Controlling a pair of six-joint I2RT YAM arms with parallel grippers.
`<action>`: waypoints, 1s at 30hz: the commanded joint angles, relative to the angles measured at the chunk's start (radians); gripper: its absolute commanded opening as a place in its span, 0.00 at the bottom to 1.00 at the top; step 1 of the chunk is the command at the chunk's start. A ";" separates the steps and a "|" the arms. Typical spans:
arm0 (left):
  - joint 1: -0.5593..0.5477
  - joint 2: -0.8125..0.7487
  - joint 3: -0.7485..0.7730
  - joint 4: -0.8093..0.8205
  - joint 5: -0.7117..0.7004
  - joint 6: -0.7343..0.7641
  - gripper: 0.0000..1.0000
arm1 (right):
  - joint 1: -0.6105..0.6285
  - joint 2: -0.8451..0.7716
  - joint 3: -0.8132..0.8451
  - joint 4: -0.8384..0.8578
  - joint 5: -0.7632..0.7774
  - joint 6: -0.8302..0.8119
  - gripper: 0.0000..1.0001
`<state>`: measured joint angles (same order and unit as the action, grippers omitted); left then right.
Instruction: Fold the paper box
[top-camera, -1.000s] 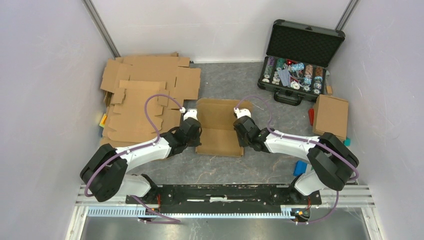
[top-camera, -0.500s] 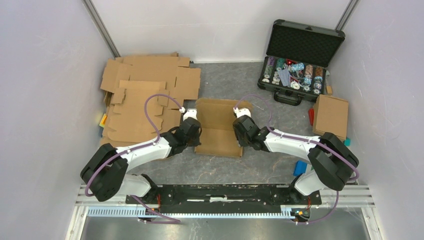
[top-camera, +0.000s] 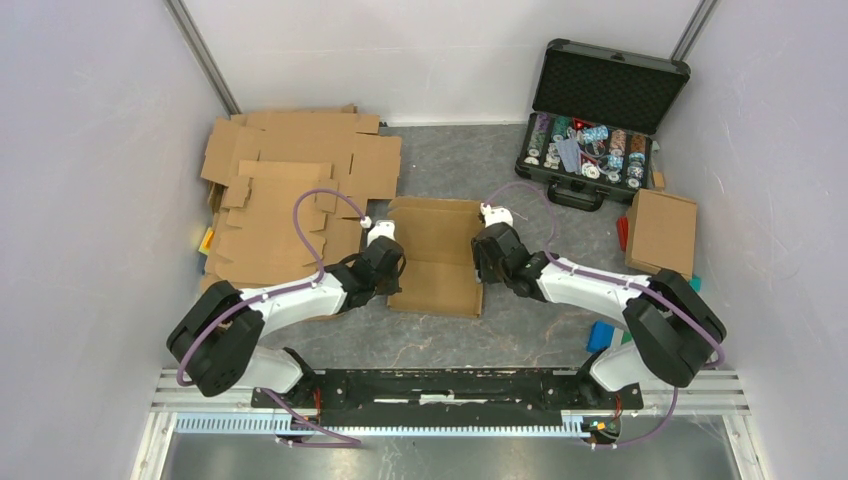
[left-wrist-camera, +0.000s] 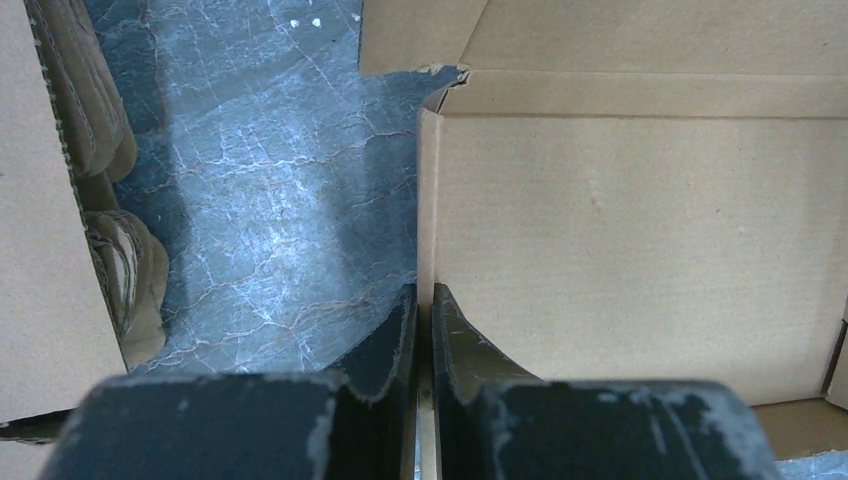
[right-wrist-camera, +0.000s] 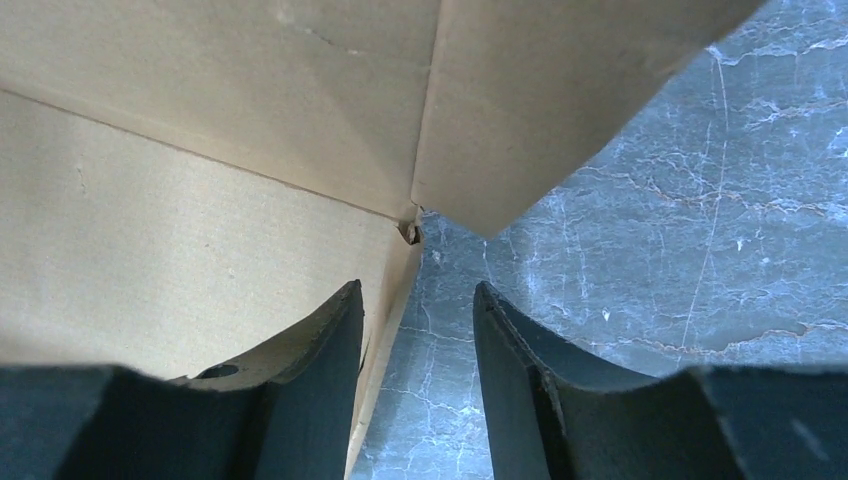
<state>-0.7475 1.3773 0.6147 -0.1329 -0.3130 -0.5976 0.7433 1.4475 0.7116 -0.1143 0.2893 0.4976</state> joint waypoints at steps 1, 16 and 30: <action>0.004 -0.004 0.019 0.015 -0.026 -0.012 0.02 | -0.002 0.031 0.017 0.023 -0.004 0.014 0.50; 0.004 0.001 0.010 0.030 -0.019 -0.003 0.06 | 0.009 0.100 0.046 0.031 0.078 0.024 0.43; 0.007 -0.093 -0.039 0.086 -0.028 0.028 0.35 | 0.010 -0.155 -0.112 0.249 0.009 -0.069 0.74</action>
<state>-0.7475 1.3464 0.5926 -0.1032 -0.3126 -0.5953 0.7509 1.3666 0.6453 0.0124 0.3176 0.4694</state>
